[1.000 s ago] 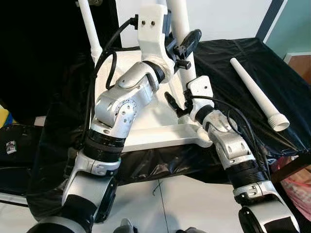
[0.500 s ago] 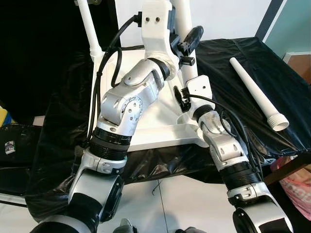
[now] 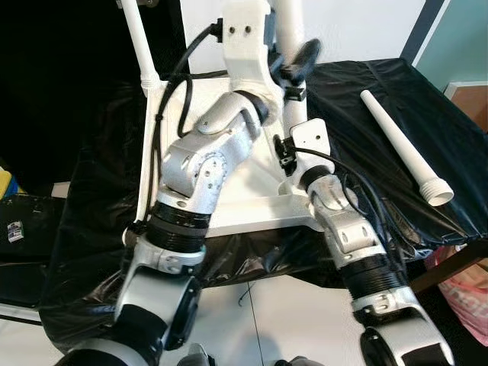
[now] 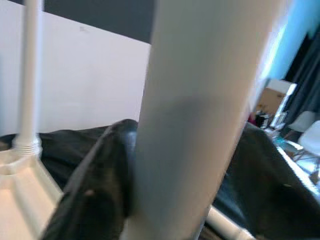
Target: Building children table
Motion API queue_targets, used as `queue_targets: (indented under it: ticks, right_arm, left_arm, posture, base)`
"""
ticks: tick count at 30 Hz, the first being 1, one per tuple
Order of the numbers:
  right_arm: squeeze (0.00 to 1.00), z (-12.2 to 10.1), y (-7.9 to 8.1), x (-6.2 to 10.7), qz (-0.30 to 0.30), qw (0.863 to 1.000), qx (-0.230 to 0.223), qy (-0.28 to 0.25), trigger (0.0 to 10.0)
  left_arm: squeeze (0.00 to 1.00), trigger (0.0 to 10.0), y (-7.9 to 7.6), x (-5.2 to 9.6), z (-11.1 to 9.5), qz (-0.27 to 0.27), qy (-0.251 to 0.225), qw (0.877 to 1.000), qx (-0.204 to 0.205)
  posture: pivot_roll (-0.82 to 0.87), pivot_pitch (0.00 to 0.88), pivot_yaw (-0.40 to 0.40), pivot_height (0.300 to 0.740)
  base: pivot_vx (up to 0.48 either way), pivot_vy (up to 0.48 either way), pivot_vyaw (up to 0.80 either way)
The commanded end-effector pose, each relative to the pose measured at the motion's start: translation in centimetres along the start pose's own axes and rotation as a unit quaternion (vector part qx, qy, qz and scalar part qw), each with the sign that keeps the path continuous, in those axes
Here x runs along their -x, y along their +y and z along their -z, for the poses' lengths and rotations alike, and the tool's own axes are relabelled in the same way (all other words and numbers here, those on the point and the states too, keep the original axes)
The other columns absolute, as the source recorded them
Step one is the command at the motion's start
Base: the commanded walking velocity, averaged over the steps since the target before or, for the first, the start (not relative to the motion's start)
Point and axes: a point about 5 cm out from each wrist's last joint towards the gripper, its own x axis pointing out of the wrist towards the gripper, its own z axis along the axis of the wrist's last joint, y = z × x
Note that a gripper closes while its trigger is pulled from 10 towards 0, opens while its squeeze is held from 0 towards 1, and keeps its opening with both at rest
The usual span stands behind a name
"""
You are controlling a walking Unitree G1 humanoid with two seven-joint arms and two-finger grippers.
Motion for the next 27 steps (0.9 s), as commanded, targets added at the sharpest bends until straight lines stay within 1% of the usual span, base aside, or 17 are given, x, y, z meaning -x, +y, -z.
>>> queue_targets:
  ticks: [1,2,3,4,5,7,10,11,14,17,19,24,25,26,27]
  right_arm:
    - [0.0,0.4,0.2,-0.2,0.0,0.999,-0.029,0.021,10.0]
    - [0.0,0.4,0.2,-0.2,0.0,0.999,-0.029,0.021,10.0]
    - [0.0,0.5,-0.1,-0.2,0.011,0.999,-0.046,0.026,10.0]
    - [0.0,0.6,-0.4,-0.3,0.02,0.997,-0.062,0.03,10.0]
    - [0.0,0.6,-0.7,-0.3,0.029,0.997,-0.07,0.033,10.0]
    - [0.0,0.6,-0.7,-0.3,0.029,0.997,-0.07,0.033,10.0]
    - [0.0,0.8,-1.2,-0.2,0.048,0.995,-0.082,0.036,10.0]
    - [0.0,0.8,-1.2,-0.2,0.048,0.995,-0.082,0.036,10.0]
    - [0.0,0.9,-1.7,0.0,0.065,0.994,-0.08,0.036,10.0]
    - [0.0,0.9,-1.8,0.1,0.07,0.994,-0.079,0.034,10.0]
    - [0.0,1.0,-2.2,0.4,0.08,0.993,-0.079,0.032,10.0]
    - [0.0,1.1,-2.5,0.6,0.086,0.992,-0.087,0.033,10.0]
    - [0.0,1.2,-2.8,0.9,0.091,0.991,-0.092,0.031,10.0]
    - [0.0,1.2,-2.8,0.9,0.091,0.991,-0.092,0.031,10.0]
    - [0.0,1.4,-3.0,1.3,0.097,0.991,-0.092,0.028,10.0]
  left_arm:
    - [1.0,10.0,-1.6,-0.2,-1.0,0.053,-0.025,0.998,-0.005]
    - [1.0,10.0,-1.6,-0.2,-1.0,0.053,-0.025,0.998,-0.005]
    - [1.0,10.0,-1.5,-0.1,-1.1,0.05,-0.026,0.998,-0.013]
    - [0.0,10.0,-1.3,0.0,-1.1,0.043,-0.024,0.999,-0.02]
    - [0.0,10.0,-1.2,0.0,-1.1,0.038,-0.023,0.999,-0.025]
    - [0.0,10.0,-1.2,0.0,-1.1,0.038,-0.023,0.999,-0.025]
    - [0.0,10.0,-0.7,0.3,-1.0,0.023,-0.028,0.998,-0.048]
    - [0.0,10.0,-0.7,0.3,-1.0,0.023,-0.028,0.998,-0.048]
    - [0.0,10.0,-0.3,0.8,-0.6,0.012,-0.037,0.996,-0.084]
    - [0.0,10.0,-0.2,1.0,-0.5,0.011,-0.039,0.995,-0.091]
    - [0.0,10.0,-0.2,1.5,-0.2,0.009,-0.039,0.994,-0.102]
    - [0.0,10.0,0.0,1.9,0.2,0.005,-0.038,0.994,-0.107]
    - [0.0,10.0,0.5,2.5,0.8,-0.003,-0.029,0.993,-0.116]
    - [0.0,10.0,0.5,2.5,0.8,-0.003,-0.029,0.993,-0.116]
    - [0.0,10.0,0.9,3.2,1.6,-0.008,-0.019,0.992,-0.126]
  posture:
    - [0.07,0.076,-0.051,0.74]
    - [0.07,0.076,-0.051,0.74]
    - [0.07,0.076,-0.05,0.74]
    - [0.07,0.076,-0.049,0.74]
    - [0.07,0.075,-0.048,0.74]
    - [0.07,0.075,-0.048,0.74]
    - [0.07,0.074,-0.046,0.74]
    - [0.07,0.074,-0.046,0.74]
    - [0.07,0.072,-0.045,0.74]
    - [0.07,0.073,-0.046,0.74]
    - [0.07,0.073,-0.048,0.74]
    - [0.07,0.074,-0.049,0.74]
    - [0.07,0.074,-0.05,0.74]
    - [0.07,0.074,-0.05,0.74]
    - [0.07,0.073,-0.051,0.74]
  base:
    - [0.0,0.0,0.0]
    - [0.0,0.0,0.0]
    - [0.0,0.0,0.0]
    - [0.0,0.0,0.0]
    - [0.0,0.0,0.0]
    - [0.0,0.0,0.0]
    - [0.0,0.0,0.0]
    - [0.0,0.0,0.0]
    - [0.0,0.0,0.0]
    - [0.0,0.0,0.0]
    - [0.0,0.0,0.0]
    - [0.0,0.0,0.0]
    - [0.0,0.0,0.0]
    - [0.0,0.0,0.0]
    - [0.0,0.0,0.0]
